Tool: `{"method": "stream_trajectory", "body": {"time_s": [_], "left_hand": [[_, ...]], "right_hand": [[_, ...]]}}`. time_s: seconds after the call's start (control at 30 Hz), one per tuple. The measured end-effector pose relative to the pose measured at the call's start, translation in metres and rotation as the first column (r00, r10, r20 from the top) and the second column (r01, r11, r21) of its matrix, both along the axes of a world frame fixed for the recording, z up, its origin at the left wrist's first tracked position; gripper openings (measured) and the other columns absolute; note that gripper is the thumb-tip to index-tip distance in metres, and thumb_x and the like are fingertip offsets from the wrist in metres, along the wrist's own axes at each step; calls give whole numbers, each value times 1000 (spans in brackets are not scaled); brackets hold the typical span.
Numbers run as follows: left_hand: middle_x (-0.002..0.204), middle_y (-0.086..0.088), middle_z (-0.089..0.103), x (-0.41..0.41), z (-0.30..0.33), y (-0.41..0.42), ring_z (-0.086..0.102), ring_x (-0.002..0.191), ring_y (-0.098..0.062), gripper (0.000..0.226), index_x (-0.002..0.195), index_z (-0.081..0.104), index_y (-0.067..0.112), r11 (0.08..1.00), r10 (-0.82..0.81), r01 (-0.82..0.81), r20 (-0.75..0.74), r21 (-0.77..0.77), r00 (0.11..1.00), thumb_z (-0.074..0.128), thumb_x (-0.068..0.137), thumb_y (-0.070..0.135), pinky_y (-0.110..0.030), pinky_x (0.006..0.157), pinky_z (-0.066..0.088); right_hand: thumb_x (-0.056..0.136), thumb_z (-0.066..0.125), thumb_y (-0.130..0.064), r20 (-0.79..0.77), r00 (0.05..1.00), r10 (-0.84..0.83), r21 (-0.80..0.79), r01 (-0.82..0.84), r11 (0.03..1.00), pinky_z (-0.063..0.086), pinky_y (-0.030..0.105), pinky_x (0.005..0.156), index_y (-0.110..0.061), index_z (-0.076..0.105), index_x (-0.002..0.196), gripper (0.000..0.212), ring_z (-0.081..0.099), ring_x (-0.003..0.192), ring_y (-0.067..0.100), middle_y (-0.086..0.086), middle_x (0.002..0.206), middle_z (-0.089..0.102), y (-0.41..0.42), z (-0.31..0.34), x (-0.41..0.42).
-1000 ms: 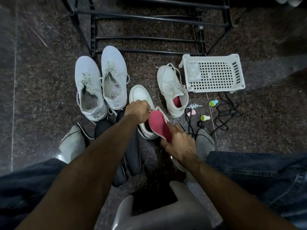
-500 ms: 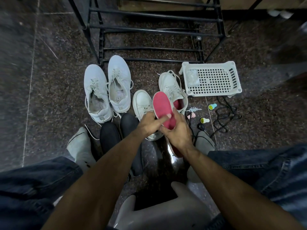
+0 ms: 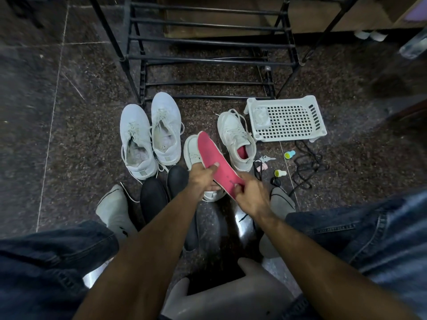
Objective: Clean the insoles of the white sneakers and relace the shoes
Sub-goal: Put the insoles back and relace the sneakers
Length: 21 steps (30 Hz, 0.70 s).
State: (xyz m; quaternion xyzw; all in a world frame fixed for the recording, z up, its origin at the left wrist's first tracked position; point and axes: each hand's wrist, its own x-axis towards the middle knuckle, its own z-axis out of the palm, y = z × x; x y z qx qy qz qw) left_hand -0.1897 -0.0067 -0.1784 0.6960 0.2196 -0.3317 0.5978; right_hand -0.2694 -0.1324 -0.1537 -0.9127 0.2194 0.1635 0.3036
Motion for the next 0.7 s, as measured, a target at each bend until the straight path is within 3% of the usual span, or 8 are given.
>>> {"method": "stream_trajectory", "body": {"time_s": [0.13, 0.23, 0.33, 0.47, 0.57, 0.7], "left_hand": [[99, -21, 67, 0, 0, 1, 67, 61, -28, 40, 120, 55, -4, 999, 29, -29, -6, 27, 1000, 62, 95, 26, -30, 50, 59], [98, -20, 68, 1, 0, 4, 67, 56, -25, 40, 122, 55, -3, 999, -9, 9, -5, 41, 1000, 62, 95, 26, -29, 50, 59], [99, -23, 70, 1, -1, 7, 67, 51, -22, 41, 122, 55, -5, 997, -57, 57, -3, 46, 998, 63, 95, 24, -28, 49, 58], [92, -18, 69, 0, -4, 11, 65, 46, -19, 36, 118, 57, -2, 998, -51, 52, -12, 36, 999, 65, 93, 21, -25, 46, 56], [86, -16, 69, -1, -5, 13, 64, 45, -19, 33, 115, 57, -1, 1000, -16, 16, -22, 21, 1000, 66, 92, 22, -25, 45, 55], [81, -13, 68, -2, -4, 16, 65, 44, -18, 34, 116, 56, 0, 1000, -18, 18, -25, -3, 1000, 67, 92, 22, -24, 44, 55]], "right_hand": [[81, 59, -53, 31, 990, 136, -132, -130, 983, 48, 34, 80, -23, 46, 125, 55, 57, 99, 25, 2, 112, 56, 11, 0, -7], [80, 65, -49, -29, 984, 179, -186, -181, 966, 49, 36, 81, -21, 43, 126, 58, 59, 101, 30, 4, 114, 57, 10, -6, -8], [81, 70, -44, 2, 996, 86, -57, -85, 995, 49, 31, 74, -23, 50, 121, 50, 64, 94, 28, 3, 103, 67, 5, -9, -10], [70, 76, -60, 32, 999, 20, 95, -23, 995, 48, 28, 70, -24, 55, 125, 70, 64, 91, 21, -1, 102, 69, 2, -8, -11], [66, 73, -68, 3, 1000, 7, 90, -7, 996, 51, 30, 72, -23, 57, 125, 76, 64, 90, 23, 2, 100, 70, 4, -7, -8], [70, 73, -65, -66, 998, 6, 133, 2, 991, 46, 27, 59, -22, 62, 104, 55, 62, 76, 19, -4, 79, 64, 6, -8, -3]]}}
